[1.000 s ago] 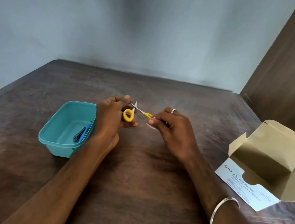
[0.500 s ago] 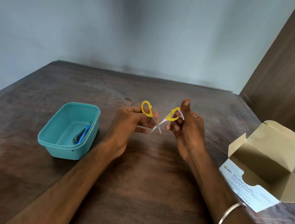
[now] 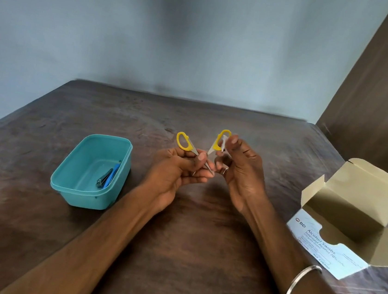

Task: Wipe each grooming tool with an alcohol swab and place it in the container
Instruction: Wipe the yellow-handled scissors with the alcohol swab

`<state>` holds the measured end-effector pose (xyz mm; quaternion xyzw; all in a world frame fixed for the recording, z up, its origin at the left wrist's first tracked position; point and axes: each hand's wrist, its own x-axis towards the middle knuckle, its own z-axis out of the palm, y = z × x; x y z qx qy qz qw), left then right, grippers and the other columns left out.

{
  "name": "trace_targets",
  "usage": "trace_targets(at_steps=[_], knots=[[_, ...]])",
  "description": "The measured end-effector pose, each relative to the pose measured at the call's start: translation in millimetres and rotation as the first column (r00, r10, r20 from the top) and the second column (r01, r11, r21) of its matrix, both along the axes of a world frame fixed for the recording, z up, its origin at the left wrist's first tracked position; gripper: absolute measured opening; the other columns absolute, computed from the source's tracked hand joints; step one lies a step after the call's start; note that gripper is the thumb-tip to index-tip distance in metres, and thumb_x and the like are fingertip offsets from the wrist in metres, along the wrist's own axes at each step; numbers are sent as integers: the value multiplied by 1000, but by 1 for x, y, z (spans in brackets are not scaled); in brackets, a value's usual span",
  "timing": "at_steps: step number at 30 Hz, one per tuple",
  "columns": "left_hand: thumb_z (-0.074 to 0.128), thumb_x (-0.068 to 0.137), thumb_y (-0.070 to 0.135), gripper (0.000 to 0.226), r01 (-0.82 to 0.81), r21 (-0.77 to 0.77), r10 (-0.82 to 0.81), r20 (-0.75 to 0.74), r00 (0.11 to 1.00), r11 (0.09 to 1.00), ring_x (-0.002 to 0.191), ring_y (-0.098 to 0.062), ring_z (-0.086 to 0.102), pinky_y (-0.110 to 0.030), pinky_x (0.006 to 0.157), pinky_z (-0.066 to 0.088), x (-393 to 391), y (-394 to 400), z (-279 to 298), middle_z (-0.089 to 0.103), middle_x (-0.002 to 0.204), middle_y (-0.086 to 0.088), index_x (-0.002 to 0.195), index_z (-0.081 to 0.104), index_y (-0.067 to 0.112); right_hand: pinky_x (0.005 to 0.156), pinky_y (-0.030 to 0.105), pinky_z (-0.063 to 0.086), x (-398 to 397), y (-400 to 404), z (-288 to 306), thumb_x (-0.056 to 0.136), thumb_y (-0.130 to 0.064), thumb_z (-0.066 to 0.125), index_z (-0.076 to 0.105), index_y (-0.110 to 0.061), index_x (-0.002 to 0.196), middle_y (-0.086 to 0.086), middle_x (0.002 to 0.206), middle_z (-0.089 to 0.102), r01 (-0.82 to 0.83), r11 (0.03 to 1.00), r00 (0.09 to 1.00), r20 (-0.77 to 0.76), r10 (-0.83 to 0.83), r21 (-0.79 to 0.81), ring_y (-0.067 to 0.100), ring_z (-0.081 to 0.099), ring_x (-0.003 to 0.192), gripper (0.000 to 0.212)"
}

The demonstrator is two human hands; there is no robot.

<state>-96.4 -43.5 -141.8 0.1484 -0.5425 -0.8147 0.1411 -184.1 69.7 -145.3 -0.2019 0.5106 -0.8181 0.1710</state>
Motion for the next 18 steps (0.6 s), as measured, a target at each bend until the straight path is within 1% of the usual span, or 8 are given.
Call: trace_targets(at_steps=[3, 6, 9, 11, 13, 15, 18], knots=[[60, 90, 6, 12, 53, 86, -52, -5, 999, 995, 60, -13, 72, -24, 57, 59, -1, 1, -1, 75, 75, -10, 82, 68, 1, 54, 27, 47, 1, 2, 1, 68, -43, 74, 71, -20, 70, 3, 75, 69, 20, 999, 999, -52, -18, 31, 16, 54, 51, 24], [60, 89, 7, 12, 57, 120, -53, -30, 998, 991, 59, -12, 72, -24, 60, 60, -2, 1, -1, 75, 73, -8, 80, 67, 4, 55, 30, 47, 1, 3, 1, 70, -38, 75, 73, -23, 66, 2, 77, 72, 40, 997, 996, -80, -35, 60, 20, 57, 55, 16], [62, 86, 11, 8, 13, 138, -5, -62, 998, 990, 60, -13, 71, -26, 62, 61, -4, -1, -1, 74, 72, -8, 83, 67, 5, 54, 29, 47, -4, 6, -2, 77, -33, 72, 73, -22, 73, 7, 86, 75, 47, 998, 999, -29, -46, 40, 20, 60, 58, 11], [61, 90, 11, 8, -10, 141, 20, -69, 997, 990, 63, -16, 72, -28, 64, 61, -4, -3, -1, 73, 72, -7, 87, 66, 6, 51, 27, 47, -9, 8, -2, 81, -28, 72, 73, -18, 81, 6, 86, 75, 79, 995, 997, 1, -79, 62, 17, 60, 57, 10], [60, 92, 14, 11, 4, 111, 3, -66, 998, 994, 65, -18, 72, -29, 65, 61, -4, -5, -2, 71, 71, -6, 91, 67, 6, 50, 26, 47, -12, 10, -4, 87, -21, 71, 73, -14, 92, 5, 86, 77, 118, 984, 993, -10, -118, 135, 15, 62, 57, 9], [59, 93, 16, 14, 39, 47, -36, -49, 998, 998, 62, -18, 71, -28, 62, 60, -3, -4, -2, 69, 69, -5, 93, 67, 5, 51, 25, 47, -13, 10, -5, 91, -18, 69, 72, -12, 102, 4, 89, 78, 123, 971, 992, -42, -117, 203, 16, 67, 61, 13], [57, 94, 15, 16, 108, -79, -111, -25, 994, 991, 54, -16, 66, -27, 57, 58, -1, -1, -2, 66, 68, -5, 91, 68, 4, 52, 25, 46, -10, 9, -3, 92, -18, 68, 72, -7, 107, 3, 94, 79, 115, 961, 991, -91, -94, 253, 17, 73, 68, 19]])
